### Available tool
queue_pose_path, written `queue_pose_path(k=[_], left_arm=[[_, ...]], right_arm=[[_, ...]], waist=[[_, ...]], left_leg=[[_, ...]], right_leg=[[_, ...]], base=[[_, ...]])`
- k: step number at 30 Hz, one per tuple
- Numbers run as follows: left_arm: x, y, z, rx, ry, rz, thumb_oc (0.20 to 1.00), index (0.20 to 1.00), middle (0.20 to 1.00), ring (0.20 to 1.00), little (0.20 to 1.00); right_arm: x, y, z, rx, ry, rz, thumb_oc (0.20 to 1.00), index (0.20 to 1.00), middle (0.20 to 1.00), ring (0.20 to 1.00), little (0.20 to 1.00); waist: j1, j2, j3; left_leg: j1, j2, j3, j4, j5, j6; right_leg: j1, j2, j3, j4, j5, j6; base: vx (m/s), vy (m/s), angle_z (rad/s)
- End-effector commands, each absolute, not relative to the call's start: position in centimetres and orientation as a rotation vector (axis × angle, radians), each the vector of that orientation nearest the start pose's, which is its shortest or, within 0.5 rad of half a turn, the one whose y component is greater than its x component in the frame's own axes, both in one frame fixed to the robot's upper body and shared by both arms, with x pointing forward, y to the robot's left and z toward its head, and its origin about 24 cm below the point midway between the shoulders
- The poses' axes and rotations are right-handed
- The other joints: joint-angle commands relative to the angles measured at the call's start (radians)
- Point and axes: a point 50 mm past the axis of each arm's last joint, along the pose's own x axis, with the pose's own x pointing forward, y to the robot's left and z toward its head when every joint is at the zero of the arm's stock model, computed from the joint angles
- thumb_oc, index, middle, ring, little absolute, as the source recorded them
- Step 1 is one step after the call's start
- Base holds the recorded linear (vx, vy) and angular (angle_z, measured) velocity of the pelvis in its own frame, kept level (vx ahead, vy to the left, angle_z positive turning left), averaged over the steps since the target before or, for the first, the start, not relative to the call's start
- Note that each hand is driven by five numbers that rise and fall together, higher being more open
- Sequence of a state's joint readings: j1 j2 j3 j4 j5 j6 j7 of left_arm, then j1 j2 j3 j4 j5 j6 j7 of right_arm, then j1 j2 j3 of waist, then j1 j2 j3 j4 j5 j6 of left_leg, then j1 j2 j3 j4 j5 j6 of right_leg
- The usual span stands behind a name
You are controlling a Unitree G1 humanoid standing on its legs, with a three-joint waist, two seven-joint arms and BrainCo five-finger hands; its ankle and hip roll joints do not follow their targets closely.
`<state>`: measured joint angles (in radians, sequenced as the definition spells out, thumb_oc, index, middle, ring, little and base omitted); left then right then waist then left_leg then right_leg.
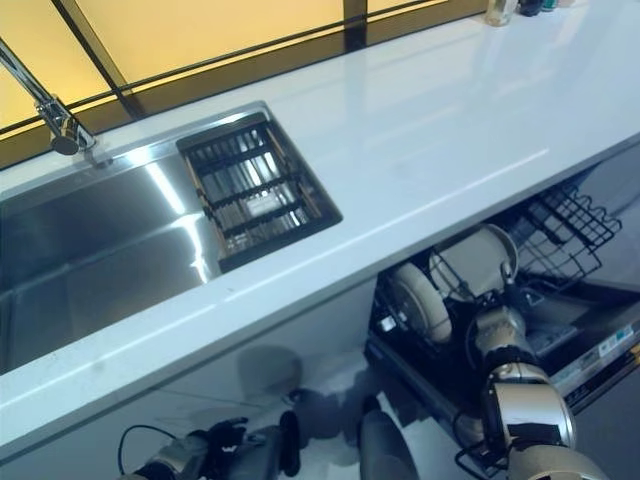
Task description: Pick up plates and place into dishwasher.
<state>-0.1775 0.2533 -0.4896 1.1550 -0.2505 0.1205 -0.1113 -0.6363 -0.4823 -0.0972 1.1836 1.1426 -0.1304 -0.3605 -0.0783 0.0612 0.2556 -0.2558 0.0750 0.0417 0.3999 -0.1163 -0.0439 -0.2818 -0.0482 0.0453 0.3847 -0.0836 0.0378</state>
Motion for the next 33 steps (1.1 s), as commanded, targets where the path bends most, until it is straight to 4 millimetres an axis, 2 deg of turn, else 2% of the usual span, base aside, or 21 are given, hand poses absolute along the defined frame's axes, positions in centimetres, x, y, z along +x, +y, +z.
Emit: queue_pose_path(k=[1,8,20,27,33], left_arm=[[15.1,20.0,-15.0,0.333,1.185,-0.229,1.0,1.0,1.0,1.0,1.0],[15.7,20.2,-14.7,0.329,1.18,-0.215,1.0,1.0,1.0,1.0,1.0],[17.1,20.5,-14.1,0.301,1.153,-0.177,1.0,1.0,1.0,1.0,1.0],[18.0,20.7,-13.7,0.295,1.125,-0.166,1.0,1.0,1.0,1.0,1.0],[18.0,20.5,-13.7,0.287,1.101,-0.169,1.0,1.0,1.0,1.0,1.0]], right_arm=[[34.9,-29.3,5.6,0.893,0.092,-0.716,1.0,1.0,1.0,1.0,1.0],[35.5,-28.6,6.2,0.913,0.073,-0.658,1.0,1.0,1.0,1.0,1.0],[37.2,-27.5,8.9,0.953,-0.011,-0.533,1.0,1.0,1.0,1.0,1.0],[37.8,-27.8,11.2,0.937,-0.085,-0.58,1.0,1.0,1.0,1.0,1.0],[37.4,-28.4,11.4,0.995,-0.12,-0.617,1.0,1.0,1.0,1.0,1.0]], waist=[[0.04,-0.023,-0.015],[0.048,-0.014,-0.013],[0.077,-0.013,0.003],[0.08,-0.009,0.02],[0.066,-0.012,0.025]], left_leg=[[-0.044,0.027,-0.035,0.04,-0.019,0.024],[-0.062,0.025,-0.056,0.044,-0.007,0.015],[-0.103,0.026,-0.114,0.025,0.035,-0.003],[-0.117,0.024,-0.136,-0.004,0.06,-0.006],[-0.118,0.021,-0.124,-0.001,0.057,-0.005]], right_leg=[[0.066,-0.044,0.022,-0.106,0.065,0.025],[0.057,-0.036,0.019,-0.099,0.063,0.022],[0.027,-0.016,-0.011,-0.081,0.047,0.003],[-0.003,-0.007,-0.019,-0.058,0.035,-0.007],[-0.013,-0.007,-0.011,-0.053,0.035,-0.01]], base=[[0.03,-0.033,0.0],[0.01,-0.005,0.03],[0.01,-0.012,0.15],[-0.04,0.009,0.1],[-0.04,0.022,0.0]])
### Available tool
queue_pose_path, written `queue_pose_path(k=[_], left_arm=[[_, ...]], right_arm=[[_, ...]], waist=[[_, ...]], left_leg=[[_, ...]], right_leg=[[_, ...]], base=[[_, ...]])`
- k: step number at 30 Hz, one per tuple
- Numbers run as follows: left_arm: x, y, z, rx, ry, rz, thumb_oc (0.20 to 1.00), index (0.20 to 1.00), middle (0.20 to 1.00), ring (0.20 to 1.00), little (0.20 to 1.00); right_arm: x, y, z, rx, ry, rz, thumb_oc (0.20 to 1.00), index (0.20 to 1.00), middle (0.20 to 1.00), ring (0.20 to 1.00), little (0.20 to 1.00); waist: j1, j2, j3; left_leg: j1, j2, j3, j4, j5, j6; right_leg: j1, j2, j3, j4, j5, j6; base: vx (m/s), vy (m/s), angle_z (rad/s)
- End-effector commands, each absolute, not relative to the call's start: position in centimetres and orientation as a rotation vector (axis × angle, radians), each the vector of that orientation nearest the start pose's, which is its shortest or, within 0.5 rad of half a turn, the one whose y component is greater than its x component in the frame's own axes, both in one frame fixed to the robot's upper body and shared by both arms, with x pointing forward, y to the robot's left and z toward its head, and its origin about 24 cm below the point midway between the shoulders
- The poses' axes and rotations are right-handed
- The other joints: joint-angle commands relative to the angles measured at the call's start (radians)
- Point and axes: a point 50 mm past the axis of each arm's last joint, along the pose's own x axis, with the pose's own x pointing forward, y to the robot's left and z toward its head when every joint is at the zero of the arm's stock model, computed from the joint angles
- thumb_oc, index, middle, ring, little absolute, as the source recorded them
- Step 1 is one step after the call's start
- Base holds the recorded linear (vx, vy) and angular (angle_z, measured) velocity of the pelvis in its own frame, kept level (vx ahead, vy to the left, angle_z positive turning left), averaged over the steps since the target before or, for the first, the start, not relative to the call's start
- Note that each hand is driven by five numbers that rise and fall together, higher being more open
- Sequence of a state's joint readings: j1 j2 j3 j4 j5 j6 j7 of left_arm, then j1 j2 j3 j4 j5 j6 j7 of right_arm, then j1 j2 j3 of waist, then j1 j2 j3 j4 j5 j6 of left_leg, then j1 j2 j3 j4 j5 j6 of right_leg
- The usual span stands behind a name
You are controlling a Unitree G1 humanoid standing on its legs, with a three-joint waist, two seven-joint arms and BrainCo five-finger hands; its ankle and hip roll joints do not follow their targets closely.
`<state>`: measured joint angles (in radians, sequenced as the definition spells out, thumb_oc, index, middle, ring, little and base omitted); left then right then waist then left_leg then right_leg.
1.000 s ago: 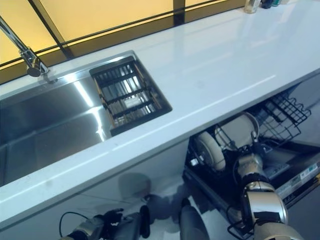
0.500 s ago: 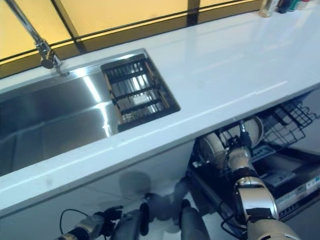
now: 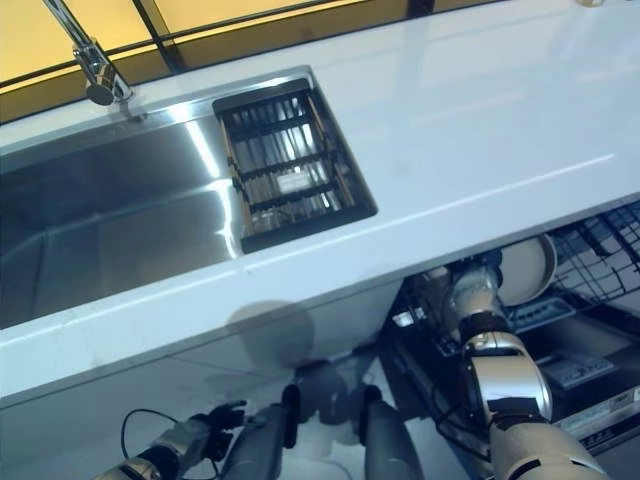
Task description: Pick up plates and place into dishwasher.
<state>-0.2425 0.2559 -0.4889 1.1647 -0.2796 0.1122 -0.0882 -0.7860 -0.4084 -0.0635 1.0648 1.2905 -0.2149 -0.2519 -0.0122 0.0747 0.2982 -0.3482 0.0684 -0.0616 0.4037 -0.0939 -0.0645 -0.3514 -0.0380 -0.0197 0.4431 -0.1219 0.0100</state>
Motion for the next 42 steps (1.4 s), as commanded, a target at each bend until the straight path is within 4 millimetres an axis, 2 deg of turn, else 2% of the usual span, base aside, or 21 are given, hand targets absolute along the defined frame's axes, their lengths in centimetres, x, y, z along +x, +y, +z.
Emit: queue_pose_path(k=[1,7,11,19,25,30,34,42], left_arm=[[17.9,20.4,-13.8,0.29,1.098,-0.175,1.0,1.0,1.0,1.0,1.0],[17.5,20.1,-13.9,0.274,1.101,-0.167,1.0,1.0,1.0,1.0,1.0],[16.5,20.0,-14.3,0.24,1.116,-0.143,1.0,1.0,1.0,1.0,1.0],[14.2,19.7,-15.2,0.157,1.145,-0.121,1.0,1.0,1.0,1.0,1.0],[13.2,19.5,-15.6,0.094,1.162,-0.104,1.0,1.0,1.0,1.0,1.0],[13.2,19.2,-15.6,0.079,1.168,-0.112,1.0,1.0,1.0,1.0,1.0],[13.3,19.3,-15.7,0.079,1.169,-0.124,1.0,1.0,1.0,1.0,1.0],[13.4,19.0,-15.8,0.083,1.189,-0.135,1.0,1.0,1.0,1.0,1.0]], right_arm=[[37.3,-28.5,11.4,1.003,-0.132,-0.611,1.0,1.0,1.0,1.0,1.0],[36.2,-27.6,10.3,1.002,-0.173,-0.509,1.0,1.0,1.0,1.0,1.0],[34.3,-27.0,8.5,0.943,-0.182,-0.444,1.0,1.0,1.0,1.0,1.0],[30.8,-28.4,5.9,0.879,-0.155,-0.336,1.0,1.0,1.0,1.0,1.0],[28.0,-30.3,4.3,0.869,-0.168,-0.354,1.0,1.0,1.0,1.0,1.0],[27.1,-30.8,2.2,0.809,-0.065,-0.395,1.0,1.0,1.0,1.0,1.0],[27.2,-30.9,0.7,0.869,0.006,-0.404,1.0,1.0,1.0,1.0,1.0],[28.2,-31.7,0.0,0.959,0.084,-0.472,1.0,1.0,1.0,1.0,1.0]], waist=[[-0.005,-0.028,-0.019],[-0.048,-0.035,-0.029],[-0.093,-0.035,-0.041],[-0.163,-0.008,-0.061],[-0.204,0.005,-0.068],[-0.21,0.011,-0.062],[-0.202,0.021,-0.054],[-0.183,0.047,-0.048]], left_leg=[[-0.026,0.029,-0.016,0.002,0.03,0.014],[-0.012,0.037,0.012,0.026,0.009,0.014],[0.012,0.041,0.041,0.022,0.0,0.019],[0.063,0.044,0.101,0.01,-0.011,0.025],[0.098,0.048,0.137,0.002,-0.018,0.024],[0.105,0.046,0.145,0.004,-0.018,0.023],[0.106,0.047,0.142,0.006,-0.015,0.023],[0.094,0.046,0.125,0.018,-0.004,0.018]], right_leg=[[0.057,-0.019,0.056,-0.113,0.075,0.018],[0.067,-0.025,0.072,-0.109,0.077,0.02],[0.072,-0.03,0.092,-0.108,0.077,0.024],[0.083,-0.044,0.119,-0.109,0.071,0.03],[0.09,-0.053,0.133,-0.106,0.065,0.035],[0.086,-0.06,0.132,-0.097,0.062,0.036],[0.081,-0.063,0.125,-0.082,0.055,0.031],[0.068,-0.065,0.116,-0.05,0.042,0.022]], base=[[0.0,0.0,0.0],[0.0,0.0,0.0],[0.02,0.049,-0.1],[0.02,0.076,-0.24],[0.04,0.066,-0.2],[0.02,0.029,-0.12],[0.02,0.011,-0.06],[0.06,0.016,0.01]])
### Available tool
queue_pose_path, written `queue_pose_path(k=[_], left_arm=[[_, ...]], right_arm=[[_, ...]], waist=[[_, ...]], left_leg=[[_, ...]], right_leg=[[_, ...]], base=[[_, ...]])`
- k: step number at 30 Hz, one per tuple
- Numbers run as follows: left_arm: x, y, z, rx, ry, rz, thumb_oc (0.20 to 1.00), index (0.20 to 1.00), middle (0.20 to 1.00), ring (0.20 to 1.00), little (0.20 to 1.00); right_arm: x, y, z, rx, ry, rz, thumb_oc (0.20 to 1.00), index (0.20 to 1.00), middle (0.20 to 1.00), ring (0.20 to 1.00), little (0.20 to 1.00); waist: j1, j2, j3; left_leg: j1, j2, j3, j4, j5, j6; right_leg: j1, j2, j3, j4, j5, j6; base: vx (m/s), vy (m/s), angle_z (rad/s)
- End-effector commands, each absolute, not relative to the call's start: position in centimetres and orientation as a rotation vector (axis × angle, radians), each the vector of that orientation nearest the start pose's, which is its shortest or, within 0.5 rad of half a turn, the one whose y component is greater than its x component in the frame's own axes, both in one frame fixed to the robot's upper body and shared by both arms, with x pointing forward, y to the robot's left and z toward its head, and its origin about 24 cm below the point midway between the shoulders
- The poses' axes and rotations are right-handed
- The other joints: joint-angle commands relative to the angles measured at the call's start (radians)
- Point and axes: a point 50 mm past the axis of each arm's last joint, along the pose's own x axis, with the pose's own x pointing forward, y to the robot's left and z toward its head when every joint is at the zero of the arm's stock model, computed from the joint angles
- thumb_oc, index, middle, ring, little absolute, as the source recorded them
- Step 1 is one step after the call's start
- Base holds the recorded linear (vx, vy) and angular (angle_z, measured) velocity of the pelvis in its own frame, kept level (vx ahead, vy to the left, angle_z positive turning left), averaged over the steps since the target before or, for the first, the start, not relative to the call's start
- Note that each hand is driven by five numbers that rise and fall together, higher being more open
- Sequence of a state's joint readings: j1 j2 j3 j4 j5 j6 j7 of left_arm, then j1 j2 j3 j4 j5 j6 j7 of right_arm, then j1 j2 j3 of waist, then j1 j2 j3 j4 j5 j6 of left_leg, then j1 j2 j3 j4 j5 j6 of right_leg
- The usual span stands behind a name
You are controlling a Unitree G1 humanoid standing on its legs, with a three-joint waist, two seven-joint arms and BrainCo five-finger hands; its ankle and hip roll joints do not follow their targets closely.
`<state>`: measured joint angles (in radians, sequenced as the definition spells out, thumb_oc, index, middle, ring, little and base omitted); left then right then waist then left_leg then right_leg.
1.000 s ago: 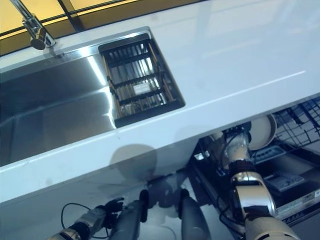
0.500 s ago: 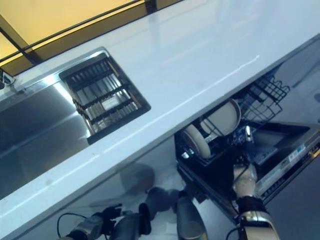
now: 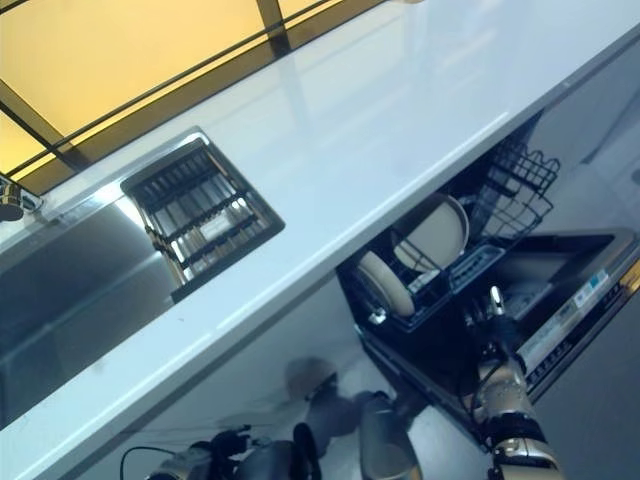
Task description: Pick up plates and place into dishwasher.
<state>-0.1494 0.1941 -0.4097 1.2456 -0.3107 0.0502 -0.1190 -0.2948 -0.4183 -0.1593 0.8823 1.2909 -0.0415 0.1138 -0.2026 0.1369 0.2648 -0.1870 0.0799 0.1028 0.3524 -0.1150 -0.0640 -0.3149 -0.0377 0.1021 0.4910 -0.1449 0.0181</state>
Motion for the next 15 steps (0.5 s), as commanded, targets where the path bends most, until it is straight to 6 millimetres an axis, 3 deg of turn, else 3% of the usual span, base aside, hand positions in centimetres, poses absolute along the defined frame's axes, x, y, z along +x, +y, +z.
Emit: queue_pose_path(k=[1,9,15], left_arm=[[13.6,18.9,-15.8,0.083,1.192,-0.137,1.0,1.0,1.0,1.0,1.0],[14.3,18.6,-15.6,0.097,1.215,-0.164,1.0,1.0,1.0,1.0,1.0],[15.4,18.6,-15.2,0.123,1.204,-0.16,1.0,1.0,1.0,1.0,1.0]], right_arm=[[28.3,-32.0,0.1,0.958,0.086,-0.497,1.0,1.0,1.0,1.0,1.0],[28.1,-33.0,-0.5,1.025,0.12,-0.63,1.0,1.0,1.0,1.0,1.0],[29.2,-32.2,-0.3,0.982,0.176,-0.613,1.0,1.0,1.0,1.0,1.0]], waist=[[0.009,-0.013,-0.016],[0.024,-0.006,-0.014],[0.044,-0.009,-0.014]], left_leg=[[-0.071,0.035,-0.042,0.07,0.02,0.017],[-0.106,0.041,-0.066,0.098,0.025,0.009],[-0.131,0.049,-0.086,0.106,0.034,0.005]], right_leg=[[0.03,-0.065,-0.007,-0.096,0.064,0.013],[0.021,-0.061,-0.016,-0.078,0.059,0.004],[0.018,-0.06,-0.03,-0.073,0.054,0.001]], base=[[0.05,0.004,0.03],[0.05,-0.019,0.07],[0.02,-0.036,0.08]])
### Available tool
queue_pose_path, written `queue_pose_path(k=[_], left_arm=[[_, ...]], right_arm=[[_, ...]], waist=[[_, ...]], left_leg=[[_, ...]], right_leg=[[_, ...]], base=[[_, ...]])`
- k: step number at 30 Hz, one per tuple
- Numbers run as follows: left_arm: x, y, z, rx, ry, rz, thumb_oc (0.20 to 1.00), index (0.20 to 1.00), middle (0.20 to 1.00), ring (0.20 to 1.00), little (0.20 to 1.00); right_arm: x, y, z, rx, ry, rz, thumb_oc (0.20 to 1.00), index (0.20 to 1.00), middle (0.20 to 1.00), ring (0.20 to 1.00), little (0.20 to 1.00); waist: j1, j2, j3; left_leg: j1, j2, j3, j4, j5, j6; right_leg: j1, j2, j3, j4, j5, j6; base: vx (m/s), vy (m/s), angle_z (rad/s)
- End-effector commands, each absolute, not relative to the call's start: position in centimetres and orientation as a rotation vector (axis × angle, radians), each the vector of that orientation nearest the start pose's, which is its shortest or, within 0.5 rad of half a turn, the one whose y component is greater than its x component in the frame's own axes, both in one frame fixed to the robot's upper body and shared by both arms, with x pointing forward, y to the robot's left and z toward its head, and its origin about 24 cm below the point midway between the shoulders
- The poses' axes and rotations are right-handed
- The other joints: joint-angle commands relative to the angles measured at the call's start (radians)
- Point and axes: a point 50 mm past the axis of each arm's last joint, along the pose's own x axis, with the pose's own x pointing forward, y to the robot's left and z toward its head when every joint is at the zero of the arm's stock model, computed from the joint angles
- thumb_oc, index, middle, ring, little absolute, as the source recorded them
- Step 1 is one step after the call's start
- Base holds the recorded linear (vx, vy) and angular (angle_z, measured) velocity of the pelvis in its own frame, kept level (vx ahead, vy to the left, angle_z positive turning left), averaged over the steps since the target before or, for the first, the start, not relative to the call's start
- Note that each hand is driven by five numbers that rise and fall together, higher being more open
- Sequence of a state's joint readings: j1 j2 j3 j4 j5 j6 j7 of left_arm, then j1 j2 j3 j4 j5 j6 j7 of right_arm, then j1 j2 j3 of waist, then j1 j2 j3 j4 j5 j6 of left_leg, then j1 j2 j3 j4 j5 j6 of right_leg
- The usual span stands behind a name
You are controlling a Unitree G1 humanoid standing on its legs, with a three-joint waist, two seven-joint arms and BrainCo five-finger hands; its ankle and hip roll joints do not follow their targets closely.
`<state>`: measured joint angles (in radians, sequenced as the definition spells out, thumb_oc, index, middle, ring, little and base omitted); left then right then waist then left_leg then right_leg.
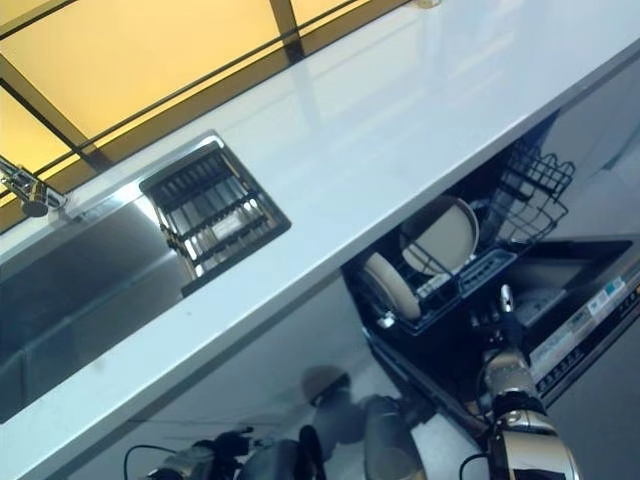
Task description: Pick up plates and place into dishwasher.
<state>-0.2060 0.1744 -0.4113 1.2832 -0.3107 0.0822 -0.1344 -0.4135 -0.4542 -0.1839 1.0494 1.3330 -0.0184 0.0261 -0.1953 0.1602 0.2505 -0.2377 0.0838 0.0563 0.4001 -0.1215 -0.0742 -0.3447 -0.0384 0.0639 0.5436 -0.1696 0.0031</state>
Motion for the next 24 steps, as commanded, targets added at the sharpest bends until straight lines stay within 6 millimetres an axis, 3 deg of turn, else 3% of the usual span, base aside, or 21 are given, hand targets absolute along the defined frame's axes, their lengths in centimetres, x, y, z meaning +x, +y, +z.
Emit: queue_pose_path(k=[1,7,14,19,24], left_arm=[[15.5,18.6,-15.2,0.126,1.203,-0.162,1.0,1.0,1.0,1.0,1.0],[16.3,18.5,-14.9,0.144,1.185,-0.159,1.0,1.0,1.0,1.0,1.0],[16.3,18.3,-14.9,0.122,1.182,-0.142,1.0,1.0,1.0,1.0,1.0],[17.2,18.2,-14.5,0.125,1.168,-0.146,1.0,1.0,1.0,1.0,1.0],[18.6,18.5,-13.9,0.147,1.133,-0.134,1.0,1.0,1.0,1.0,1.0]], right_arm=[[29.4,-32.0,-0.2,0.983,0.18,-0.607,1.0,1.0,1.0,1.0,1.0],[30.9,-30.3,0.3,0.975,0.2,-0.584,1.0,1.0,1.0,1.0,1.0],[32.0,-29.8,1.2,0.871,0.224,-0.598,1.0,1.0,1.0,1.0,1.0],[32.8,-29.5,2.1,0.93,0.212,-0.644,1.0,1.0,1.0,1.0,1.0],[34.5,-29.2,4.4,1.022,0.138,-0.622,1.0,1.0,1.0,1.0,1.0]], waist=[[0.04,-0.033,0.002],[0.056,-0.041,0.006],[0.071,-0.036,-0.016],[0.088,-0.038,-0.011],[0.112,-0.038,0.01]], left_leg=[[-0.081,0.048,-0.042,0.064,0.035,0.013],[-0.099,0.053,-0.059,0.071,0.038,0.008],[-0.091,0.045,-0.07,0.045,0.058,0.008],[-0.11,0.049,-0.088,0.028,0.078,0.004],[-0.133,0.049,-0.11,0.004,0.101,0.002]], right_leg=[[0.053,-0.059,0.007,-0.122,0.072,0.015],[0.055,-0.055,-0.002,-0.137,0.08,0.013],[0.07,-0.046,0.001,-0.148,0.079,0.009],[0.061,-0.043,-0.006,-0.154,0.082,0.01],[0.043,-0.037,-0.018,-0.152,0.082,0.01]], base=[[-0.02,-0.055,0.06],[-0.01,-0.048,0.09],[0.07,0.024,-0.01],[-0.02,0.008,0.04],[-0.09,0.005,0.13]])
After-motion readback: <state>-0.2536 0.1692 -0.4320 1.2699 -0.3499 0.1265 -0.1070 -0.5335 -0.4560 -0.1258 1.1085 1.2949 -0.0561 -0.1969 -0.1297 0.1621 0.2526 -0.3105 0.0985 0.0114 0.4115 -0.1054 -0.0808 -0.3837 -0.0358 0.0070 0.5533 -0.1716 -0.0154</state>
